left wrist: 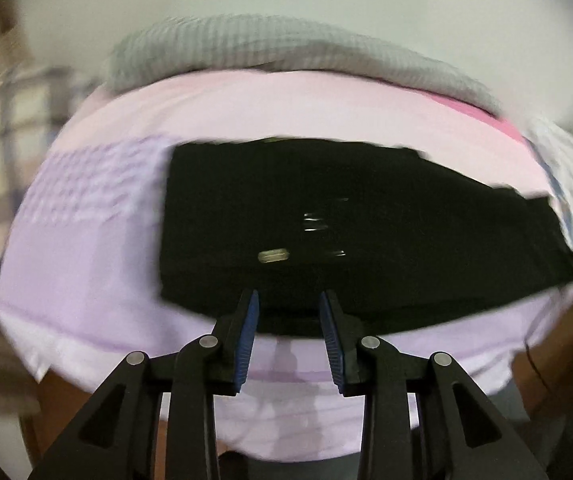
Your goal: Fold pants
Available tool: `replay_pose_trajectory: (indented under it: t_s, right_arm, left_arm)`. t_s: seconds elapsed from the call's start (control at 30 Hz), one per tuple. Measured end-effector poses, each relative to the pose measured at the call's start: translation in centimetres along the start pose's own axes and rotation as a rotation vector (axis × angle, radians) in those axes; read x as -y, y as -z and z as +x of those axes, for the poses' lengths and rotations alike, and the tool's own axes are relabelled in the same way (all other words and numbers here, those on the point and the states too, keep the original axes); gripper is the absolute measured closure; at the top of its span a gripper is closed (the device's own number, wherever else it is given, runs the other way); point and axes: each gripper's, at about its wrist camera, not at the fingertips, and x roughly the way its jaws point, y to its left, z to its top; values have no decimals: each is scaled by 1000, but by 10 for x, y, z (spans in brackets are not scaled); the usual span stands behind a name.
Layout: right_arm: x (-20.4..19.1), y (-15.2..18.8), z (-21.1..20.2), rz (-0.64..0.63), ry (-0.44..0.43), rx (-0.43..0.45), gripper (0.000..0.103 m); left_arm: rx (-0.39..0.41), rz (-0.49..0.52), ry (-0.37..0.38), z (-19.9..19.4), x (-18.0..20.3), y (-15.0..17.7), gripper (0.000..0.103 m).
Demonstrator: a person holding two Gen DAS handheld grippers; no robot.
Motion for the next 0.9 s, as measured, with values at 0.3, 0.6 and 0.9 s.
replay_pose_trajectory:
  t_s: [0.3, 0.6, 0.9]
  right_arm:
    - [34, -15, -14, 62, -70, 21, 74]
    - [44, -26, -17, 71, -59, 20, 77]
    - [50, -34, -35, 149, -170, 36, 98]
  left_arm:
    - [29, 320, 267, 31, 138, -21, 69]
    - [-44, 552, 405, 63, 243, -14, 69]
    - [-53, 694, 445, 70, 304, 0, 69]
